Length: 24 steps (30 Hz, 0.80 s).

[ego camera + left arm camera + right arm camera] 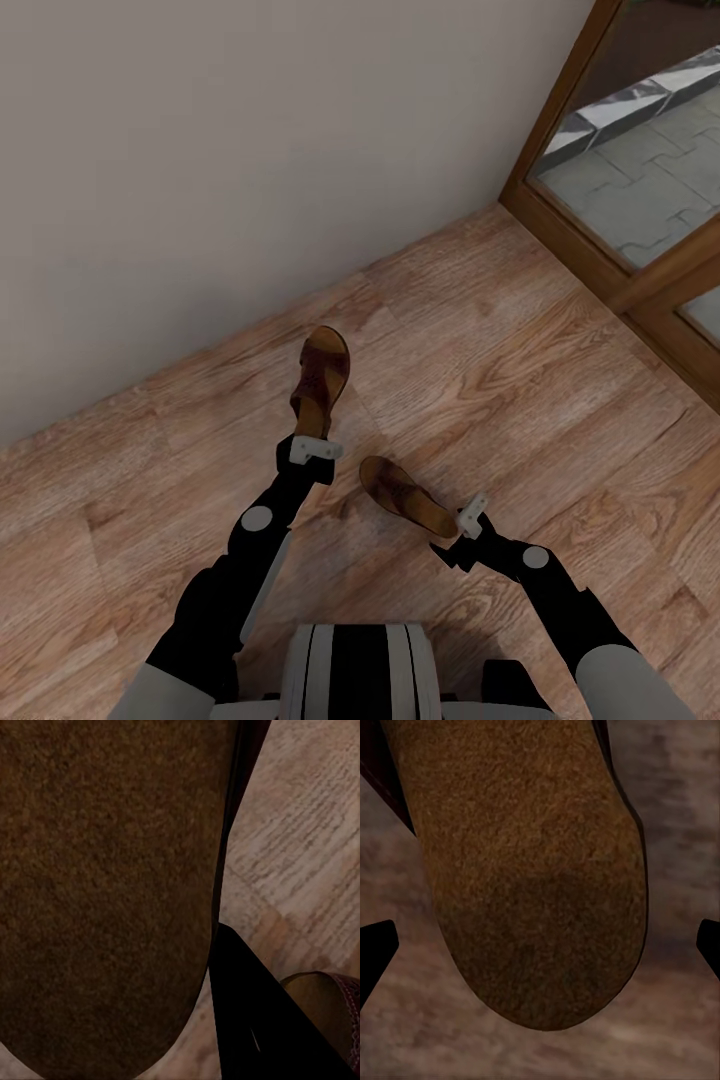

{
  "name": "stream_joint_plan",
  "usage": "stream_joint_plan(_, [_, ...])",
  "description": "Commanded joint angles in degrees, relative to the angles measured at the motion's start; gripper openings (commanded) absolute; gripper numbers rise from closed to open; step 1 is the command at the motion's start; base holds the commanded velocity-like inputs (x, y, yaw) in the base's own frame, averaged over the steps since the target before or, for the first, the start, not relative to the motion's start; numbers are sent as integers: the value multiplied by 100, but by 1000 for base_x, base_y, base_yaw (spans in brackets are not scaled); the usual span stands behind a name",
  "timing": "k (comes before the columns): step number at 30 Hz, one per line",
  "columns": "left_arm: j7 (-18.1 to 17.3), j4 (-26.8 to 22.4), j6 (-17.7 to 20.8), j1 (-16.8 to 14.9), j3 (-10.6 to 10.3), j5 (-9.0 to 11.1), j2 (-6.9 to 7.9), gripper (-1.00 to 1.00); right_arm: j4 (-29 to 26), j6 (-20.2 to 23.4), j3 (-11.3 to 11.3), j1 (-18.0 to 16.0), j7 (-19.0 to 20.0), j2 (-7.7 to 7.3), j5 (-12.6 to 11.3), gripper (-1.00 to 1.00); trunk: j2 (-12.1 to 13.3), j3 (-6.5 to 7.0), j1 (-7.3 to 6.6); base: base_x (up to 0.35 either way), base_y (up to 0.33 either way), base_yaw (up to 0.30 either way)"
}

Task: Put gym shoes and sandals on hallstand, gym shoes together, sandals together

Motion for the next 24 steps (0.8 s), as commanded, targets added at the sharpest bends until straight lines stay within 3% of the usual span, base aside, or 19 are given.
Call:
stream_joint_plan(1, [-5,-9,35,2,-5,-60,2,-100,-1,-41,-14,-2,20,1,59,100,-1,-3,-1,0,0,0])
stream_joint_plan(24, [-4,-9,36,-1,-3,-62,-1,-100,-1,-33,-14,-2,23,1,59,100,-1,-3,-1,30,0,0])
